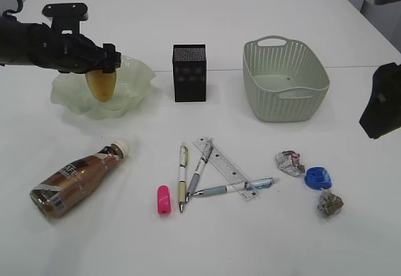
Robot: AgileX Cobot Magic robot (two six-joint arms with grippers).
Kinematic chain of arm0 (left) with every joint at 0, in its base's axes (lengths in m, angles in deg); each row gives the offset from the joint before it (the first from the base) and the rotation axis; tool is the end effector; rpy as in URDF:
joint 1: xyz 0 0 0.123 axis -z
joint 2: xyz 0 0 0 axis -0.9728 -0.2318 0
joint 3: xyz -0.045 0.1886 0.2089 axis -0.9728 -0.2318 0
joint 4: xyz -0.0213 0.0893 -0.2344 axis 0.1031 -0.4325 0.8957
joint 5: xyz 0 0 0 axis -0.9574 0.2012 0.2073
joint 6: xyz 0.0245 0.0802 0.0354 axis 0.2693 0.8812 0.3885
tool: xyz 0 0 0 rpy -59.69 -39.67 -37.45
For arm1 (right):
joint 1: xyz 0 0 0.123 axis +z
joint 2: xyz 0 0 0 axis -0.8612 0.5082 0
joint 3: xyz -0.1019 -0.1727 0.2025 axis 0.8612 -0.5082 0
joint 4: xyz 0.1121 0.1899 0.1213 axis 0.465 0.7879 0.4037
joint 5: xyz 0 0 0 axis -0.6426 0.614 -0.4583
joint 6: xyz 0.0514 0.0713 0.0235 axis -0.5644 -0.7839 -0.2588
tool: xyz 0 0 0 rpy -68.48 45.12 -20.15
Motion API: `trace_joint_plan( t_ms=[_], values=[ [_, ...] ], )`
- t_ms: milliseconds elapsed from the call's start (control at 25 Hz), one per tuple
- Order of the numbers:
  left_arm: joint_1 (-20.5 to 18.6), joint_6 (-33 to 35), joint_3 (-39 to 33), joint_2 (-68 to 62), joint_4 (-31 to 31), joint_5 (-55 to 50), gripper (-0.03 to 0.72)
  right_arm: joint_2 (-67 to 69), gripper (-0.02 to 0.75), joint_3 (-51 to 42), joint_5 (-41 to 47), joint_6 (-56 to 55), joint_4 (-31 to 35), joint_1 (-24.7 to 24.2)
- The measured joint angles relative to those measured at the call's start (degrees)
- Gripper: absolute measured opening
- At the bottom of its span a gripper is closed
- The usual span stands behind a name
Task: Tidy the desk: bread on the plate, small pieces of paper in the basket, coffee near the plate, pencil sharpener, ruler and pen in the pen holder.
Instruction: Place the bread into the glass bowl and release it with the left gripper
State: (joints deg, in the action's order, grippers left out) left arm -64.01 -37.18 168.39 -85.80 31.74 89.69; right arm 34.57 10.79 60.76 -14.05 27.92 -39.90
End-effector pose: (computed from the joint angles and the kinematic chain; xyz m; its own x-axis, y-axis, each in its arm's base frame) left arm 0.4785 -0.1070 0.1597 -0.5680 -0.0154 -0.8229 0.1405 0.9833 -0.1153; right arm 0.2181 0.0740 0.3397 -0.8833 -0.3349 -0.3281 -0.3412 0.9391 -0.0400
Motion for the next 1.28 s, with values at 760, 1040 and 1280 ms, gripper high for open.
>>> trace_joint_plan(
  t_ms=[760,1040,1280],
  values=[
    [0.0,0.0,0.1,1.67,0.38,0.0,0.592,0.0,0.581,0.0,0.14,0.0,0.0,0.0],
    [0.0,0.0,0.23,6.78,-0.01,-5.26,0.586,0.0,0.581,0.0,0.13,0.0,0.0,0.0],
    [0.0,0.0,3.21,13.28,-0.6,-22.42,0.575,0.0,0.581,0.0,0.26,-1.73,0.31,0.0]
  ],
)
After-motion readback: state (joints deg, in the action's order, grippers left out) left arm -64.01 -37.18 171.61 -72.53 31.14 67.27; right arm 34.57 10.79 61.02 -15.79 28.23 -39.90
